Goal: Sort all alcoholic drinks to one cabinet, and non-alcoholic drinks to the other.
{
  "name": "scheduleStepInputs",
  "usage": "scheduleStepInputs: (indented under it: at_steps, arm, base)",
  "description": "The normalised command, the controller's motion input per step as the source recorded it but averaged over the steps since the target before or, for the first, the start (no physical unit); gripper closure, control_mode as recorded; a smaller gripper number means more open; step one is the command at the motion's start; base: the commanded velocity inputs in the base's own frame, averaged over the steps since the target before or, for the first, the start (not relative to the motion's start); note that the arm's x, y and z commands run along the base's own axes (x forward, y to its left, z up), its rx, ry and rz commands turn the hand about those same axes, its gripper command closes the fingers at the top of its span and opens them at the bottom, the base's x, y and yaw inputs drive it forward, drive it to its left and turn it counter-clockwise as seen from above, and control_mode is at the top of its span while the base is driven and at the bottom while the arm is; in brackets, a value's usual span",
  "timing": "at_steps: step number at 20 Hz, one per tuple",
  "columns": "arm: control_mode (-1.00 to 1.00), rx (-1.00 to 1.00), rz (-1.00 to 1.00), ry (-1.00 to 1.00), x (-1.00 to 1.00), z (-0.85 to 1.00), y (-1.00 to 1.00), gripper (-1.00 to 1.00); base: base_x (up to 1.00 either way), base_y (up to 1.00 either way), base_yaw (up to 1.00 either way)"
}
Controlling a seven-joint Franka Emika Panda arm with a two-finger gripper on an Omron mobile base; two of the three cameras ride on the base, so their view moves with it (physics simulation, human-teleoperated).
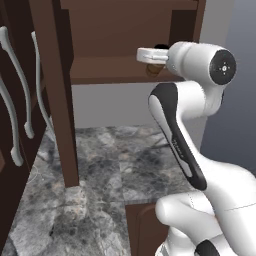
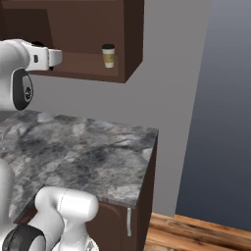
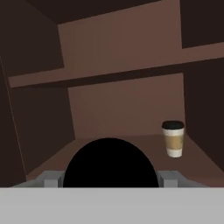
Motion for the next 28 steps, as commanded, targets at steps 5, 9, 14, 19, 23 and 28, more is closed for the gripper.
scheduleStepInputs:
  at_steps: [5, 9, 14, 19, 23, 28]
  arm:
    - [-1.00, 0.00, -0.04, 0.00, 0.45, -0.06, 0.14, 1.00]
    - [-1.00, 0.00, -0.01, 0.02, 0.44, -0.11, 0.25, 1.00]
    - [-1.00, 0.02, 0.00, 0.04, 0.49, -0.03, 0.15, 1.00]
    - [-1.00, 0.03, 0.00, 0.05, 0.52, 0.00, 0.05, 1.00]
    - [-1.00, 0.03, 0.00, 0.04, 0.51, -0.06, 0.05, 1.00]
    - [-1.00, 0.00, 0.00, 0.03, 0.49, -0.18, 0.07, 1.00]
  base:
    - [0.00, 0.00, 0.00]
    - [0.00, 0.00, 0.00]
    - [0.00, 0.00, 0.00]
    - [0.00, 0.00, 0.00]
    - [0.00, 0.00, 0.00]
    - [0.00, 0.00, 0.00]
